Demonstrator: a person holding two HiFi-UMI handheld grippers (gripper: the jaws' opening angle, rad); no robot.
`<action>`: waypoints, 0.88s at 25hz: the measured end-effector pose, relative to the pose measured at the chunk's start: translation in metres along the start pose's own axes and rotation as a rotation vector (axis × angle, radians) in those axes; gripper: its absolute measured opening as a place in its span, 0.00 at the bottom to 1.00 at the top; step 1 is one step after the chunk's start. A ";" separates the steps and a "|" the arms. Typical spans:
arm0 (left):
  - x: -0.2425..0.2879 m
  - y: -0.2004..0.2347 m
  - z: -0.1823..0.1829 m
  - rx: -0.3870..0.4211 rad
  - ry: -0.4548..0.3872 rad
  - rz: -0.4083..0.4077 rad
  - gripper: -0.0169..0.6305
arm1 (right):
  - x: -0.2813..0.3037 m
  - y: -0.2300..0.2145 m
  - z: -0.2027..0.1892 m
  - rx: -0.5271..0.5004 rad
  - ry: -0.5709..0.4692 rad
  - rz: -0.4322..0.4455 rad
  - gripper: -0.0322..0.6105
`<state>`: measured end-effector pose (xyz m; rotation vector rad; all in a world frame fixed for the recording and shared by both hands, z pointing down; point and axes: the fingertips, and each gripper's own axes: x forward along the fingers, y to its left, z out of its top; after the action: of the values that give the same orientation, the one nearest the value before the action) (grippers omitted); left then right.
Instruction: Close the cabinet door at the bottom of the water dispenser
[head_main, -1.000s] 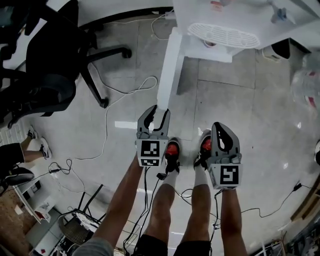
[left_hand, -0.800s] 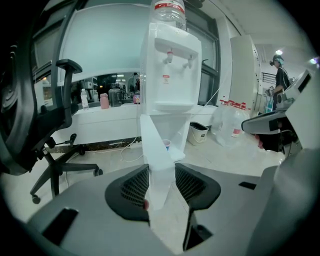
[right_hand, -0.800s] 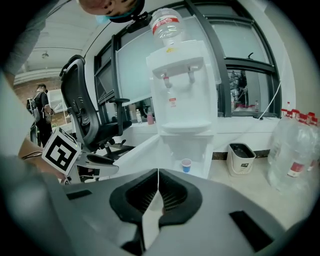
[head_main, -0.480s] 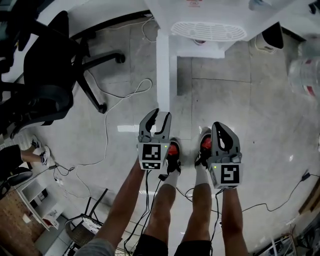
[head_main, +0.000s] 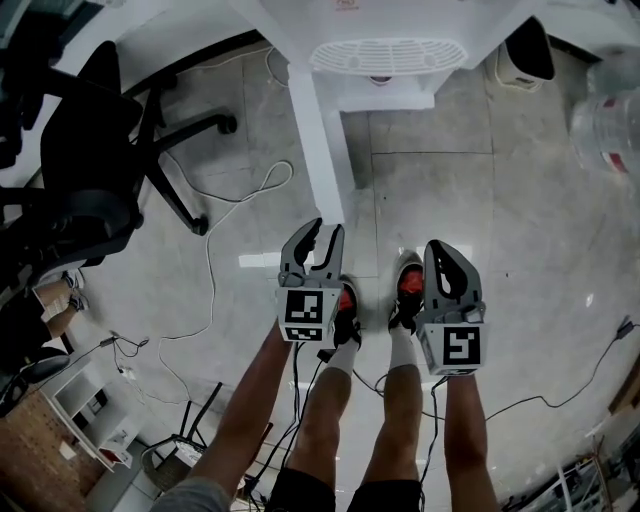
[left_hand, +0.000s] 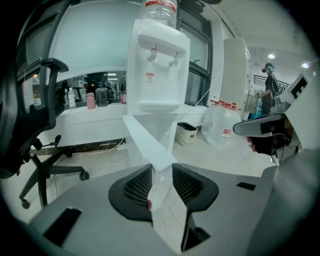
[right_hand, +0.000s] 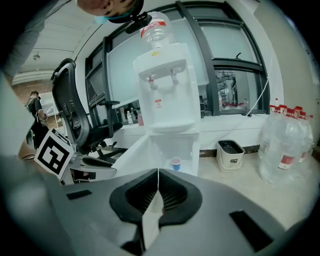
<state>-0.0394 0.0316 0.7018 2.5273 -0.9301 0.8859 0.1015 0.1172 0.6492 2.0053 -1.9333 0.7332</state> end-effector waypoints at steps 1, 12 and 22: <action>0.002 -0.003 0.001 -0.001 -0.001 -0.003 0.25 | -0.001 -0.003 -0.001 0.007 0.000 -0.006 0.08; 0.024 -0.039 0.017 -0.010 0.012 -0.055 0.25 | -0.014 -0.036 -0.002 0.059 -0.015 -0.063 0.08; 0.048 -0.069 0.035 0.038 0.004 -0.102 0.22 | -0.013 -0.068 0.001 0.069 -0.027 -0.104 0.08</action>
<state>0.0508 0.0438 0.7015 2.5780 -0.7821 0.8849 0.1691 0.1338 0.6523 2.1490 -1.8252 0.7599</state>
